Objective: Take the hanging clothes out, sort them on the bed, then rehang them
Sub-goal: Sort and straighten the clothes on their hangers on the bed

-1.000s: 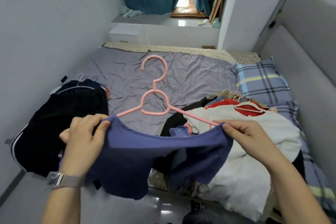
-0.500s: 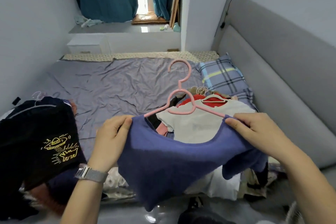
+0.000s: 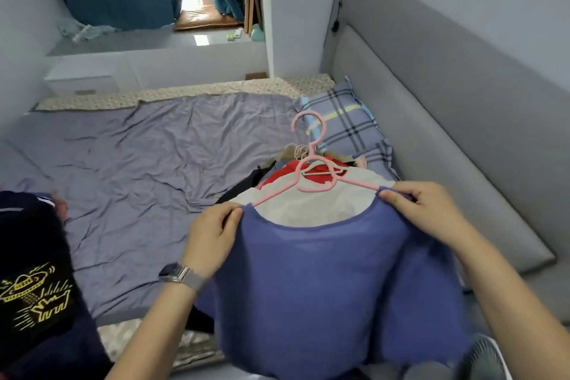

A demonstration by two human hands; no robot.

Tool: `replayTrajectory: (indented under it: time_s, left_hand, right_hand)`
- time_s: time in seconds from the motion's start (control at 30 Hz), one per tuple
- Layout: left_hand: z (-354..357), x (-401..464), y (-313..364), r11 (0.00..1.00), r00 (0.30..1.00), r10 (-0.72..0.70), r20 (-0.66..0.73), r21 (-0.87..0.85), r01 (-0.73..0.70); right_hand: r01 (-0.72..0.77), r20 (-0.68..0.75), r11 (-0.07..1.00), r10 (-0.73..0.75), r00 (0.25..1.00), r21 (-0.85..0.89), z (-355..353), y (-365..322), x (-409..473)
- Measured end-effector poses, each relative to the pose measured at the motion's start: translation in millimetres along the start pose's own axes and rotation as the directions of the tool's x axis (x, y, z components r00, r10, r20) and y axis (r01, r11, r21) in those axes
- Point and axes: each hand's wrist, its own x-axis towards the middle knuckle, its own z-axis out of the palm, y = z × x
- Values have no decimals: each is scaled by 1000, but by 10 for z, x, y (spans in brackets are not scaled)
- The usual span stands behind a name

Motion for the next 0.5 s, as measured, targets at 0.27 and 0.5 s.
replayTrajectory:
  time_s: [0.27, 0.5]
  left_hand:
    - [600, 913, 321, 999, 986, -40, -164, -30, 36]
    - [1012, 885, 28, 918, 916, -392, -88, -97, 384]
  right_hand:
    - [-73, 13, 970, 72, 997, 231, -125, 1090, 1376]
    - [-163, 252, 986, 152, 956, 27, 773, 1471, 2364]
